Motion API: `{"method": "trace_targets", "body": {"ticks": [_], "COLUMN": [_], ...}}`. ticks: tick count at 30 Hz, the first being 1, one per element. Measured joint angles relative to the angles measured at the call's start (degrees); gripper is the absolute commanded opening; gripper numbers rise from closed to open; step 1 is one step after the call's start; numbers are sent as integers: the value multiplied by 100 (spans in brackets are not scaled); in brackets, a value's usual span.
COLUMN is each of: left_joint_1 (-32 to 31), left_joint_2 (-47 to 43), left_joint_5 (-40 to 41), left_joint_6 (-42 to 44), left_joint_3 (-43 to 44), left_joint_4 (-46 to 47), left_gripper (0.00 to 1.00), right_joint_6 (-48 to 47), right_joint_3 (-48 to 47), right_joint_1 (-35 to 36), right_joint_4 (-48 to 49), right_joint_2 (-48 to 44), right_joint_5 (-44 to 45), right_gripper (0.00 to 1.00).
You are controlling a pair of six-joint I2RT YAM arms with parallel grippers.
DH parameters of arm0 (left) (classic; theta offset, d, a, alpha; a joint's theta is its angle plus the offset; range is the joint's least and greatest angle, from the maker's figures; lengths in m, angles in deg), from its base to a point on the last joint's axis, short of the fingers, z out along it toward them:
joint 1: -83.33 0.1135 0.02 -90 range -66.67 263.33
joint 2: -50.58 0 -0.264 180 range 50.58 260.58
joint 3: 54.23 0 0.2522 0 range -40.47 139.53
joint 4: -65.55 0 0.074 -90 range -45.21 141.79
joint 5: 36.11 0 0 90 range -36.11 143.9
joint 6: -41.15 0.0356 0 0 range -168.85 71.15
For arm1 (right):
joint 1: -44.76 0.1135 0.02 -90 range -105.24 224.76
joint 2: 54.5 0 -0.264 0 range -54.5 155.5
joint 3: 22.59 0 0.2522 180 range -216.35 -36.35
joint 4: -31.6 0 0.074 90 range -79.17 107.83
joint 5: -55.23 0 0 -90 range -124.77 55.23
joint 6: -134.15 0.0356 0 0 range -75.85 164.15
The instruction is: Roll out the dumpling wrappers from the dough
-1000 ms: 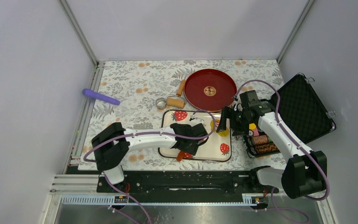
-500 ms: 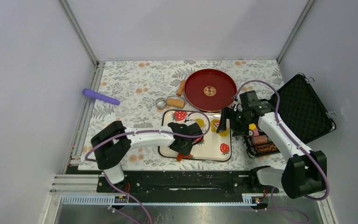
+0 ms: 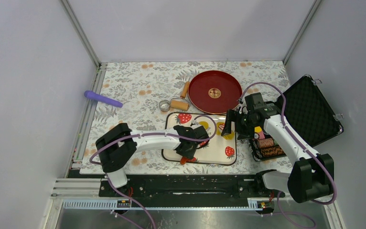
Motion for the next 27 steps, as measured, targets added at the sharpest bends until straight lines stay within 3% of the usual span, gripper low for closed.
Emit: {"method": "trace_targets", "body": {"ticks": [18,27], "left_joint_1": [-52,-59], "left_joint_2": [-1178,-1287], "left_joint_5": [791,1093], "left_joint_6": [-125,-122], "left_joint_3": [0,33], "left_joint_4": [-267,-442], "left_gripper": [0,0], "right_joint_6": [2,2], "right_joint_3": [0,0], "right_joint_1": [0,0], "right_joint_4": [2,0], "right_joint_2": [0,0], "right_joint_5": [2,2], "right_gripper": [97,97]}}
